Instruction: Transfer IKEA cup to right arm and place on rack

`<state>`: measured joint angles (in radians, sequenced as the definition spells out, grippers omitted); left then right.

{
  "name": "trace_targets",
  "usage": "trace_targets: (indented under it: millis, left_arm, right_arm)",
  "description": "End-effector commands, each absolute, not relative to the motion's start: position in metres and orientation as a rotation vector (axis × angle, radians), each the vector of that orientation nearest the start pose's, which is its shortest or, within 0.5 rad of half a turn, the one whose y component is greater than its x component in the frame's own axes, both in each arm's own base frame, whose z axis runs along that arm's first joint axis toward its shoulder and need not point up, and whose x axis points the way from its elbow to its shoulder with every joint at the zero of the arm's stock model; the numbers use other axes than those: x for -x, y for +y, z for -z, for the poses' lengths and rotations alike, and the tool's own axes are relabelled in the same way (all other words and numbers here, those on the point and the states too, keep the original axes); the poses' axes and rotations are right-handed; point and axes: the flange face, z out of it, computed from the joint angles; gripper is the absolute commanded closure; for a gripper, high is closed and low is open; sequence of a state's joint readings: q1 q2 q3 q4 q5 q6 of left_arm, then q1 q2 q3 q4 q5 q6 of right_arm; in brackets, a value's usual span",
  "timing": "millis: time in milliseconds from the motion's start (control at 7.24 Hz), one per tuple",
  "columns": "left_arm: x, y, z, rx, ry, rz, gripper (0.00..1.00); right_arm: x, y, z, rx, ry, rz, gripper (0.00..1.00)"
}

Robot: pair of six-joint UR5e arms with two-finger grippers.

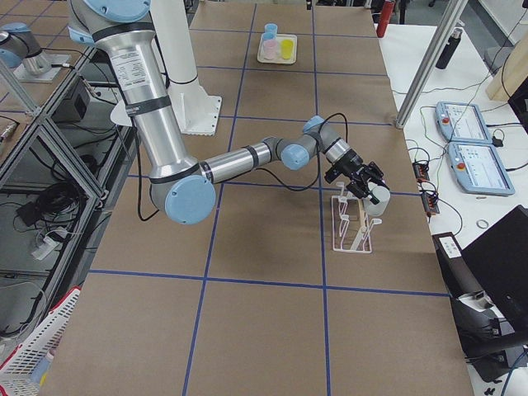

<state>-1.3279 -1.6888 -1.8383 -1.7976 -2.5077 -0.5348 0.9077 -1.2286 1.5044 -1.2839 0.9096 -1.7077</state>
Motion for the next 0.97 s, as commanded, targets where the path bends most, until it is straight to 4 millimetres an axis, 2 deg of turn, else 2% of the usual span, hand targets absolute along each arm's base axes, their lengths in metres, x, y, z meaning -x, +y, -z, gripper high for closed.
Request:
trace_targets:
  millis: [0, 552, 829]
  left_arm:
    - [-0.076, -0.527, -0.427, -0.181, 1.050, -0.023, 0.00]
    - [-0.077, -0.528, -0.427, -0.180, 1.050, -0.021, 0.00]
    - [-0.077, -0.529, -0.427, -0.178, 1.049, -0.020, 0.00]
  right_arm:
    - [0.244, -0.628, -0.471, -0.174, 1.003, 2.023, 0.47]
    - [0.239, -0.626, -0.479, -0.132, 1.029, 2.018, 0.47]
    - [0.256, -0.625, -0.480, -0.109, 1.072, 2.006, 0.47]
